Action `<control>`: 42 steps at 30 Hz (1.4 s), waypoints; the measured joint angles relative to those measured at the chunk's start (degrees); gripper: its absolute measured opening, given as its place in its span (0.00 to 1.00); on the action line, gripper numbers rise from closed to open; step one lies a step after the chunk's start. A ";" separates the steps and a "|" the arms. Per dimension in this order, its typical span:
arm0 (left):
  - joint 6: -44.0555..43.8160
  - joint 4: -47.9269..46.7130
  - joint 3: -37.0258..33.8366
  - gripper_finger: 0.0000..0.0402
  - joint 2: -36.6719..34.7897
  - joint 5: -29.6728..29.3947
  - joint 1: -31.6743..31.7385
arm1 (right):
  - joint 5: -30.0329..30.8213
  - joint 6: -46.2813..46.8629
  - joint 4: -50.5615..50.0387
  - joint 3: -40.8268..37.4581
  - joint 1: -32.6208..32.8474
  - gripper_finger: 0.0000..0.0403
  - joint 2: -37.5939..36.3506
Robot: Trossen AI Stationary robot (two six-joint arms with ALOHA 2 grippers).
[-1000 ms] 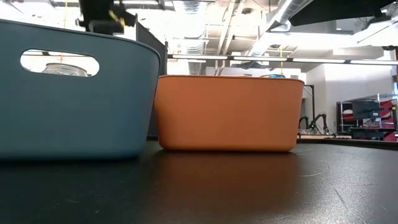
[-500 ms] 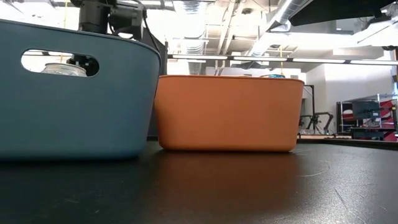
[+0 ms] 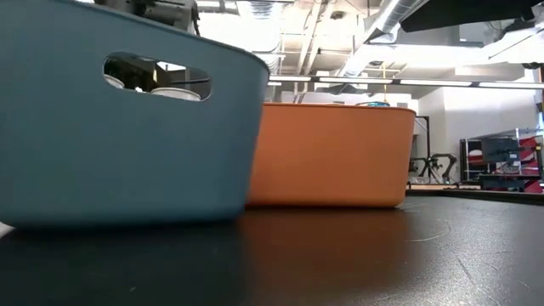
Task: Sort soda cans
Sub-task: Move the blue bin
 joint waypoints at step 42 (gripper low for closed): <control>-18.84 38.74 0.11 0.00 13.82 1.36 -30.74 | -4.74 -0.96 -2.22 3.45 10.43 0.01 -6.40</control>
